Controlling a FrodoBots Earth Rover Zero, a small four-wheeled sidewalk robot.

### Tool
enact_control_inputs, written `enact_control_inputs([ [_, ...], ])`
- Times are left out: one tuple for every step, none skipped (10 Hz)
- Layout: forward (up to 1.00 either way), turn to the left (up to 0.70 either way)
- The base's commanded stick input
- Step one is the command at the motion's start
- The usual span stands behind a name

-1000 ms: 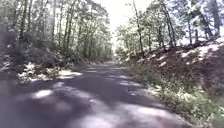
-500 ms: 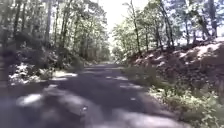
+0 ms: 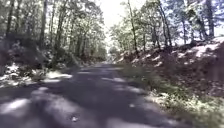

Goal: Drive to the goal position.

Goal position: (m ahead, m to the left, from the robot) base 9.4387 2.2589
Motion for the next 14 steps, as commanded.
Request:
enact_control_inputs([
  [0.45,0.0],
  [0.45,0.0],
  [0.45,0.0],
  [0.45,0.13],
  [0.45,0.27],
  [0.45,0.27],
  [0.45,0.17],
  [0.45,0.0],
  [0.45,0.0],
  [0.45,0.0],
  [0.45,0.0],
  [0.45,0.0],
  [0.45,0.0],
  [0.45,0.0],
])
